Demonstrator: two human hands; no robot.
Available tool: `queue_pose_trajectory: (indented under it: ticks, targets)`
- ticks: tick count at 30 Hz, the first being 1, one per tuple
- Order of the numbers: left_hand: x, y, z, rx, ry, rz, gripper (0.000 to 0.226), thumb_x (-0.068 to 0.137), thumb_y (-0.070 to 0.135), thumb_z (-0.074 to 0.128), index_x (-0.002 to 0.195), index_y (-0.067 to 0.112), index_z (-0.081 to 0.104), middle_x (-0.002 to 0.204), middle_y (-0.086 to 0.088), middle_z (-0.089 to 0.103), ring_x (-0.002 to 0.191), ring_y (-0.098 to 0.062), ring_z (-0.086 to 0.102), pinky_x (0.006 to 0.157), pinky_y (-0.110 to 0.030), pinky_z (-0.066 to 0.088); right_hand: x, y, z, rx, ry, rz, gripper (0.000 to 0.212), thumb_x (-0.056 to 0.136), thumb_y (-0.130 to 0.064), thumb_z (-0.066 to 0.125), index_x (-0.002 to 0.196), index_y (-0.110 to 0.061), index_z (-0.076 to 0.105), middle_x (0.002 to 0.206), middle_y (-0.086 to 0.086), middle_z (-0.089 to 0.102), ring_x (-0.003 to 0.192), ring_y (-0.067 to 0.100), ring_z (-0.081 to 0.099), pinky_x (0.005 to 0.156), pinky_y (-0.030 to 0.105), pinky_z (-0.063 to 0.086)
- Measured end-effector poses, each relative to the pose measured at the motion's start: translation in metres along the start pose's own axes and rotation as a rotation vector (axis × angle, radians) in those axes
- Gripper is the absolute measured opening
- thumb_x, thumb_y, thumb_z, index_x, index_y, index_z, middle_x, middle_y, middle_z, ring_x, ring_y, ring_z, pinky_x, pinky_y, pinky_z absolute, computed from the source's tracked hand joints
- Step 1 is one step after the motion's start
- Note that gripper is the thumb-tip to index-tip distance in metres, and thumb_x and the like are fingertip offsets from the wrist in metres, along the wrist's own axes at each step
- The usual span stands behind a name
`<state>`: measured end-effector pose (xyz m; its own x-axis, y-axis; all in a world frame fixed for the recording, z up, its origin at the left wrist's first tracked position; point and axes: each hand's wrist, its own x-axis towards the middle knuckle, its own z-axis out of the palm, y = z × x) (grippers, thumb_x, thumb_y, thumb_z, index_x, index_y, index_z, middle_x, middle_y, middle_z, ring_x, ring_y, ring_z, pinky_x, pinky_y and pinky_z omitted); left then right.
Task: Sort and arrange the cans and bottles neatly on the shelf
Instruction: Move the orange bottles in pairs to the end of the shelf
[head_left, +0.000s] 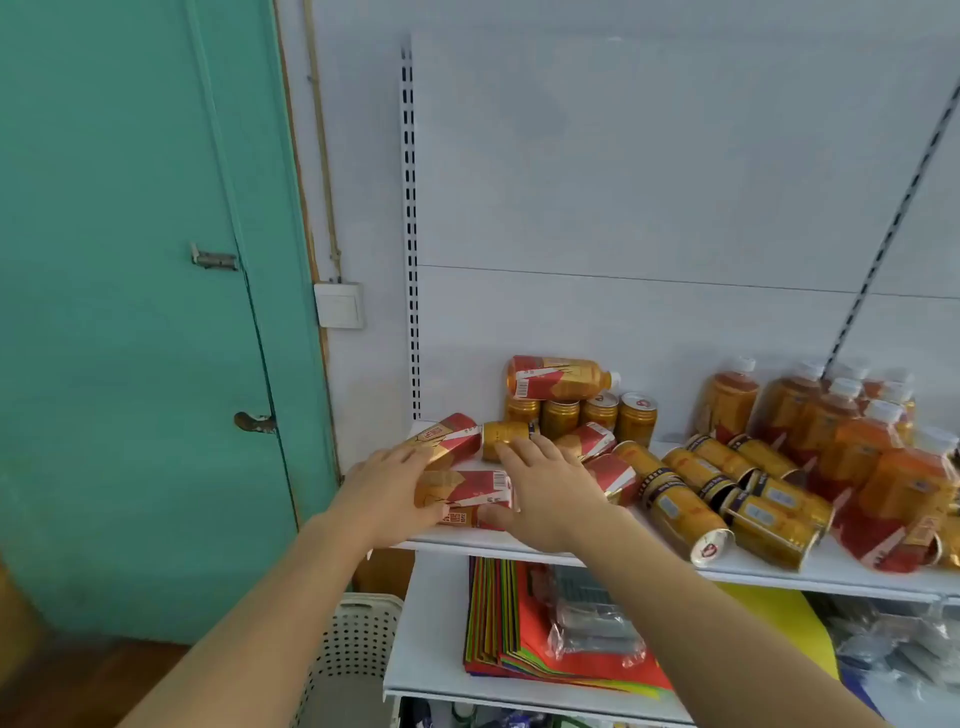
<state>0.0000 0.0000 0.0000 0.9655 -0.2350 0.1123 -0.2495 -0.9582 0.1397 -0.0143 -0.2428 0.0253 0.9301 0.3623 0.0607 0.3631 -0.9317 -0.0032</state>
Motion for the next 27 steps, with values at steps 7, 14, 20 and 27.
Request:
queue_pose_trajectory:
  ticks: [7,14,20,27]
  targets:
    - [0.016,-0.029,0.024,0.089,-0.041,0.123,0.086,0.092,0.061,0.062,0.164,0.031,0.027,0.164,0.004,0.039,0.145,-0.02,0.035,0.12,-0.045,0.036,0.037,-0.017,0.02,0.005,-0.074,-0.029,0.1,0.094,-0.078,0.052,0.17,-0.029,0.009,0.178,-0.002,0.015,0.164,0.029,0.005,0.132,0.056,0.012]
    - [0.02,-0.042,0.005,0.008,-0.035,0.275,0.078,0.084,0.062,0.07,0.153,0.035,0.047,0.15,0.012,0.053,0.137,-0.011,0.04,0.115,-0.039,0.037,0.046,-0.016,0.028,-0.01,-0.099,-0.07,0.098,0.091,-0.067,0.066,0.169,-0.031,0.018,0.17,-0.005,0.036,0.16,0.026,0.02,0.129,0.052,0.017]
    - [0.026,-0.041,-0.046,-0.188,-0.076,0.298,0.073,0.08,0.055,0.08,0.144,0.045,0.047,0.124,0.022,0.056,0.107,-0.004,0.057,0.086,-0.025,0.053,0.053,-0.008,0.021,0.106,-0.018,-0.098,0.083,0.086,-0.073,0.062,0.157,-0.035,0.046,0.144,-0.01,0.061,0.137,0.019,0.045,0.111,0.044,0.043]
    - [0.034,-0.023,-0.063,-0.372,0.055,0.275,0.097,0.077,0.051,0.087,0.156,0.049,0.03,0.143,0.019,0.051,0.123,-0.008,0.055,0.097,-0.029,0.053,0.064,-0.014,0.035,0.425,0.021,-0.012,0.066,0.08,-0.062,0.078,0.137,-0.034,0.058,0.131,-0.017,0.061,0.122,0.004,0.054,0.105,0.035,0.053]
